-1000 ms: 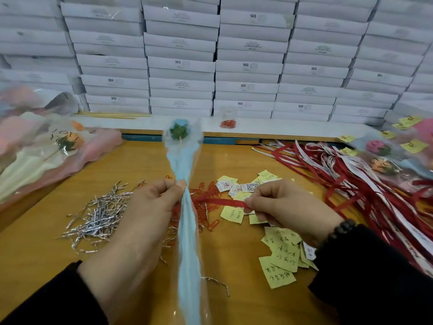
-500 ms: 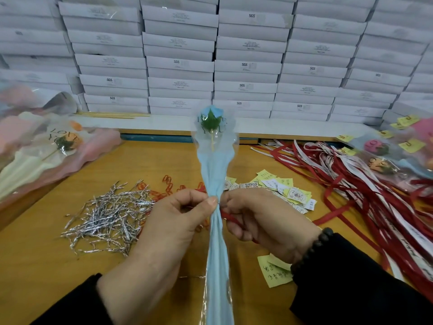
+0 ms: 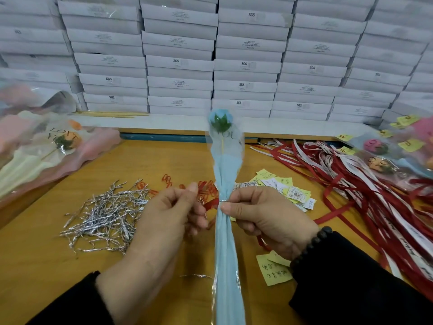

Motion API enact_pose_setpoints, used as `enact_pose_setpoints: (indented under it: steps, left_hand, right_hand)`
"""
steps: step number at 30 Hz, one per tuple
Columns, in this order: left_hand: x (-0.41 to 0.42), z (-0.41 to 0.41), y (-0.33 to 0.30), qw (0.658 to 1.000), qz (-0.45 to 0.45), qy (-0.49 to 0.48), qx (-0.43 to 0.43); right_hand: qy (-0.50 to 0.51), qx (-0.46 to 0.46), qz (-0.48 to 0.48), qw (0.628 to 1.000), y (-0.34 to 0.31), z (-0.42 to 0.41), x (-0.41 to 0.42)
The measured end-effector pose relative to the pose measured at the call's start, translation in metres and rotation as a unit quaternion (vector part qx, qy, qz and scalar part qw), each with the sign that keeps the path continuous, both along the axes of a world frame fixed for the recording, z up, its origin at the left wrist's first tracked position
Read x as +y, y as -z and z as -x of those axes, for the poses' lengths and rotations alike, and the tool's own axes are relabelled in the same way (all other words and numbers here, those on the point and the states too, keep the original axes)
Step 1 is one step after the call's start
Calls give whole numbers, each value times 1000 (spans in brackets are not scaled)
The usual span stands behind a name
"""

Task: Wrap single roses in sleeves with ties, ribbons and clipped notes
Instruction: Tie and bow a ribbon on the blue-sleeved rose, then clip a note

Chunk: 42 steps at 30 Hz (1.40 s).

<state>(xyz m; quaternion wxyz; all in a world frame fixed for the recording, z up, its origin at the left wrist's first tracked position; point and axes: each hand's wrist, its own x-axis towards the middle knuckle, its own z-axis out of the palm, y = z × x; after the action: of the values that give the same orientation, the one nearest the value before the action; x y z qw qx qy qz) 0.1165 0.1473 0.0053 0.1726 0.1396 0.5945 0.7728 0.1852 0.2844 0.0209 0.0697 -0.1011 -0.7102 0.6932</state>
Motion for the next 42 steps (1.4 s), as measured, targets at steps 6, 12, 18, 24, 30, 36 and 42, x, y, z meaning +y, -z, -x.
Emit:
enact_pose_setpoints:
  steps: [6,12,18,24,30,36,42]
  left_hand:
    - [1,-6,-2,992,59,99,-50]
    - [2,-1,1,992,4,73,-105]
    - [0,2,-1,990,-55,56,-116]
    - [0,1,2,998,-35,43,-35]
    - [0,3,1,991,10,58,121]
    - [-1,2,4,974,96,79,187]
    - [-1,3,11,932,206,91,285]
  right_hand:
    - [22,3,2,1000,-2,1,5]
    - [13,-1,9,1000,-2,0,5]
    - [-4,-30,-5,1000,3,0,-1]
    - [12,-73,-44,996,5,1,-5]
    - [15,-100,-103,990,2,-2,-11]
    - [3,-116,-176,978,6,-1,-14]
    - [-28,-169,-281,944,4,1,-11]
